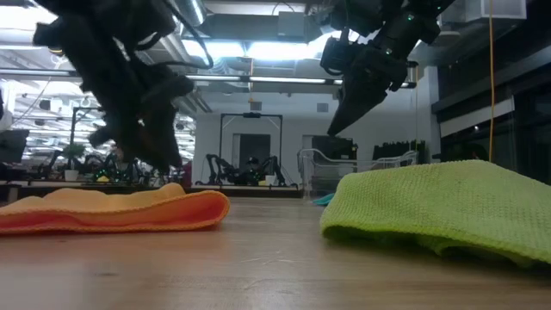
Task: Fold microfiber towels
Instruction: Fold the left yellow microfiber cloth
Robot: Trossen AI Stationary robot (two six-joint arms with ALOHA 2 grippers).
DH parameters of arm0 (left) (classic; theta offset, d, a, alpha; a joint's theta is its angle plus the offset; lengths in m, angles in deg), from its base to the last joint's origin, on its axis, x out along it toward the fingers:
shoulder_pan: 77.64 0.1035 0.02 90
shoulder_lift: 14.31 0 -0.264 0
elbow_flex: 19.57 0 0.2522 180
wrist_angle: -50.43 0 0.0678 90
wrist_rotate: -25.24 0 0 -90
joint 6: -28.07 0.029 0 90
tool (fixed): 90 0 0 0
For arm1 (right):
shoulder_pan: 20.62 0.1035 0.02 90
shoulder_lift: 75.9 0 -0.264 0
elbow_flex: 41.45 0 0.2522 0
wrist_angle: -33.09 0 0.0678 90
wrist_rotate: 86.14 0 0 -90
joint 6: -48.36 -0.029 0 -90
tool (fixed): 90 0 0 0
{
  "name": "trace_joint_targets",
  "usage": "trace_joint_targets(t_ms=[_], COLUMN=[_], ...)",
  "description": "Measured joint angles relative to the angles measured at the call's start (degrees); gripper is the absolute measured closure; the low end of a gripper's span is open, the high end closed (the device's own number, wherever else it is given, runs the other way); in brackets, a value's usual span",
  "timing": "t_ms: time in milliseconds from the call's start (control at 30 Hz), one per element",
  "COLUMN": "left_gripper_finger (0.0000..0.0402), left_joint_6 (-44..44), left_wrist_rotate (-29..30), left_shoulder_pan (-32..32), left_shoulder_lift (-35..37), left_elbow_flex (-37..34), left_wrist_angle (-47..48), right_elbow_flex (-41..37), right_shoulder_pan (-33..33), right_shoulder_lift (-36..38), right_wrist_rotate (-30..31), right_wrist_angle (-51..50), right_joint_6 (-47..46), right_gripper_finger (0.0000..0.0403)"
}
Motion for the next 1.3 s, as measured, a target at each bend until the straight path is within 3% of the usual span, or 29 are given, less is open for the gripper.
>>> trace_joint_targets(t_ms=[100,267,433,567,667,833,1033,1200,1300], left_gripper_finger=[0.0286,0.0286,0.0286,0.0286,0.0286,0.0286,0.0286,0.0286,0.0286], left_joint_6=[0.79,-1.30,-3.63,-3.37,2.41,12.50,14.05,8.87,-0.66], left_wrist_rotate=[4.78,7.11,13.24,21.60,27.30,23.15,16.39,17.09,11.80], left_shoulder_pan=[-3.02,-6.12,-7.66,-9.68,-10.48,-11.29,-15.16,-20.80,-23.86], left_shoulder_lift=[-4.83,-13.46,-19.46,-20.20,-17.12,-12.64,-11.26,-11.16,-11.33], left_elbow_flex=[-0.72,-0.78,-0.36,-0.11,2.38,7.09,9.80,10.11,10.11], left_wrist_angle=[-5.48,-5.40,-6.61,-6.08,-4.98,-3.92,-3.54,0.51,6.43], right_elbow_flex=[0.00,0.00,0.00,0.00,0.00,0.00,0.00,0.00,0.00], right_shoulder_pan=[-0.02,-0.02,-0.02,-0.01,-0.01,0.00,0.00,0.77,1.79], right_shoulder_lift=[0.00,0.00,0.00,0.00,0.00,-0.02,-0.04,-1.18,-3.30], right_wrist_rotate=[0.00,0.02,0.02,0.00,0.01,0.02,-0.02,-0.14,-1.54], right_wrist_angle=[-0.09,0.04,0.02,0.05,0.01,-0.26,0.53,6.35,10.40], right_joint_6=[0.00,0.00,0.00,0.00,0.04,0.20,0.04,-2.64,-2.36], right_gripper_finger=[0.0325,0.0325,0.0325,0.0325,0.0325,0.0325,0.0325,0.0325,0.0324])
